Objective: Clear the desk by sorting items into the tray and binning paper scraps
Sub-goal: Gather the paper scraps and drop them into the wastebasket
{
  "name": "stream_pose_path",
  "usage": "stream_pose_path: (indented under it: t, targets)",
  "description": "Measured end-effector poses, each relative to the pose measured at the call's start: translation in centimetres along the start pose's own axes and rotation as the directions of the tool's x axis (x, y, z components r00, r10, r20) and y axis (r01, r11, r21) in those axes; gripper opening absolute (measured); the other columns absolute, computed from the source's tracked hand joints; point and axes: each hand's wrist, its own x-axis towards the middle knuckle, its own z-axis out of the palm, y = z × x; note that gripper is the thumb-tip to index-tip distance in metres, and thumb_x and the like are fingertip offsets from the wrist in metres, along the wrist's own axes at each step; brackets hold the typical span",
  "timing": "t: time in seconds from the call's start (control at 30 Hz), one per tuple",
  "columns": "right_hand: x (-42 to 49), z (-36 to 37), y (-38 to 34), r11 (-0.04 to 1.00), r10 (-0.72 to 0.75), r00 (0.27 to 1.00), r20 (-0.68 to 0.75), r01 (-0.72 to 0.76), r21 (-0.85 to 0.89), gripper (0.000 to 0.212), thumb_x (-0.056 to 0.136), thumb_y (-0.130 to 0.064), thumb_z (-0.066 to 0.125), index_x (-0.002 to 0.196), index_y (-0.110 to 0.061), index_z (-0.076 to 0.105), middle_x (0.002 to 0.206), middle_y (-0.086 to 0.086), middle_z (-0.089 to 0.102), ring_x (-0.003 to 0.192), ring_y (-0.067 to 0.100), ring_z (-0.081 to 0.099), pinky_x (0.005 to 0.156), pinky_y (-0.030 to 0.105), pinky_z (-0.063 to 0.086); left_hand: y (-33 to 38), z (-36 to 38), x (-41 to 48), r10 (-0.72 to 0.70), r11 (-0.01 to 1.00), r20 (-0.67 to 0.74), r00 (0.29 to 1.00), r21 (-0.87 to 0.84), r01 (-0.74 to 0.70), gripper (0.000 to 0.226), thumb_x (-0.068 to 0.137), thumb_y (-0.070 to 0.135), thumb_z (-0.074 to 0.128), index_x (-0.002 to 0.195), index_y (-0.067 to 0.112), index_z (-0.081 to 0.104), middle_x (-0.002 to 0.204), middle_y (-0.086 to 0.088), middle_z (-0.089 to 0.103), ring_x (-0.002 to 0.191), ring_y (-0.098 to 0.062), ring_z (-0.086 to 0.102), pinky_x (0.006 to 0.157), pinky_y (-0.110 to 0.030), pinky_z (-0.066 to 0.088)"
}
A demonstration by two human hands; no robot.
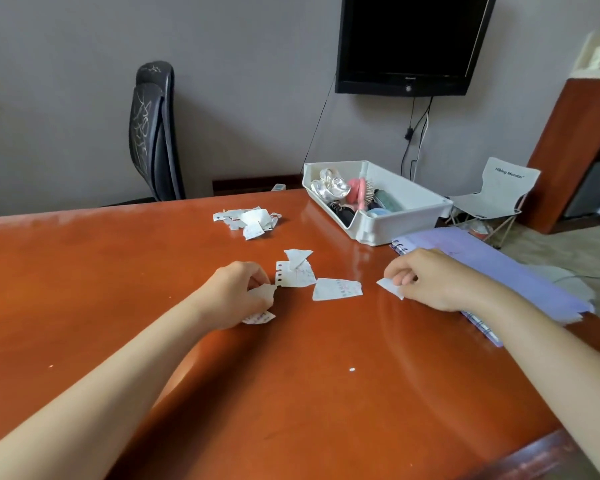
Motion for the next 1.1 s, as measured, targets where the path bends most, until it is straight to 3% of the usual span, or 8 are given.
stream_pose_path:
  t: [0.1, 0.2, 0.37, 0.57, 0.73, 0.87, 0.97, 1.1]
  targets:
    - [-0.1, -0.2, -0.6, 0.991, -0.070, 0.997, 0.041, 0.064, 0.116, 0.034, 0.089, -0.004, 0.048, 0.115, -0.020, 0.062, 0.102, -0.004, 0.066, 0.094, 0.011, 0.061, 0.079, 0.018, 0.046, 0.1, -0.3, 0.2, 0.039, 0.999, 0.009, 0.999, 0.013, -0.039, 0.010, 0.085, 0.023, 0.064, 0.092, 0.015, 0.065, 0.090, 0.001, 0.067, 0.080, -0.015, 0.060, 0.069, -0.021, 0.048]
    - [0.6, 0.0, -0.5, 0.996, -0.059, 0.996, 0.061, 0.054, 0.069, 0.034, 0.088, -0.010, 0.057, 0.120, -0.023, 0.058, 0.114, -0.004, 0.059, 0.100, 0.014, 0.056, 0.080, 0.018, 0.043, 0.3, -0.7, 1.1, 0.088, 0.996, 0.002, 0.996, -0.019, -0.088, 0.009, 0.086, 0.026, 0.064, 0.088, 0.017, 0.065, 0.086, 0.003, 0.065, 0.077, -0.012, 0.058, 0.068, -0.018, 0.045]
    - [1.7, 0.6, -0.5, 1.000, 0.028, 0.996, 0.081, -0.028, -0.002, 0.044, 0.087, -0.023, 0.064, 0.128, -0.024, 0.048, 0.115, -0.003, 0.049, 0.097, 0.014, 0.050, 0.080, 0.025, 0.042, 1.1, -0.6, 4.0, 0.134, 0.991, -0.037, 0.990, -0.016, -0.135, 0.021, 0.087, 0.023, 0.065, 0.102, 0.008, 0.066, 0.096, -0.002, 0.063, 0.088, -0.019, 0.059, 0.073, -0.023, 0.042]
    - [2.1, 0.6, -0.5, 0.998, 0.029, 0.995, 0.100, -0.034, 0.049, 0.021, 0.085, -0.019, 0.065, 0.099, -0.024, 0.051, 0.101, -0.003, 0.050, 0.083, 0.013, 0.050, 0.071, 0.026, 0.042, 1.3, 0.3, 6.5, 0.058, 0.987, 0.134, 0.989, 0.141, -0.077, 0.043, 0.088, 0.026, 0.063, 0.127, 0.010, 0.053, 0.129, -0.006, 0.053, 0.114, -0.023, 0.052, 0.085, -0.023, 0.038]
    - [2.6, 0.7, -0.5, 0.987, 0.053, 0.996, 0.078, -0.064, 0.146, 0.045, 0.080, -0.014, 0.069, 0.119, -0.025, 0.048, 0.111, 0.000, 0.052, 0.091, 0.017, 0.054, 0.081, 0.032, 0.047, 1.2, 0.3, 7.6, 0.045, 0.990, 0.179, 0.983, 0.123, -0.068, 0.061, 0.083, 0.025, 0.069, 0.135, 0.020, 0.037, 0.140, -0.006, 0.041, 0.120, -0.024, 0.048, 0.098, -0.033, 0.044]
    - [3.1, 0.6, -0.4, 0.975, 0.034, 0.999, -0.008, -0.031, 0.220, 0.036, 0.084, -0.006, 0.063, 0.115, -0.020, 0.052, 0.106, 0.004, 0.061, 0.093, 0.022, 0.058, 0.076, 0.034, 0.047, 1.6, -0.2, 8.6, 0.026, 0.984, 0.237, 0.971, 0.167, -0.067, 0.085, 0.081, 0.030, 0.071, 0.147, 0.023, 0.019, 0.152, -0.004, 0.027, 0.135, -0.026, 0.036, 0.108, -0.039, 0.038]
    - [3.0, -0.3, -0.3, 0.943, 0.020, 0.998, -0.055, 0.000, 0.333, 0.028, 0.087, -0.005, 0.059, 0.112, -0.016, 0.060, 0.112, 0.007, 0.067, 0.095, 0.020, 0.062, 0.074, 0.030, 0.048, 1.4, -0.2, 9.6, 0.016, 0.990, 0.256, 0.967, 0.130, -0.050, 0.080, 0.083, 0.032, 0.069, 0.147, 0.024, 0.021, 0.153, -0.002, 0.029, 0.137, -0.026, 0.034, 0.109, -0.039, 0.037]
    - [2.3, -1.4, -1.3, 0.918, -0.071, 0.993, 0.090, 0.029, 0.396, 0.019, 0.089, -0.006, 0.059, 0.106, -0.013, 0.065, 0.101, 0.006, 0.071, 0.072, 0.007, 0.058, 0.057, 0.014, 0.043, 1.1, 0.0, 10.4, 0.030, 0.983, 0.241, 0.970, 0.170, -0.073, 0.063, 0.084, 0.037, 0.066, 0.140, 0.023, 0.038, 0.143, -0.002, 0.041, 0.129, -0.024, 0.042, 0.106, -0.036, 0.041]
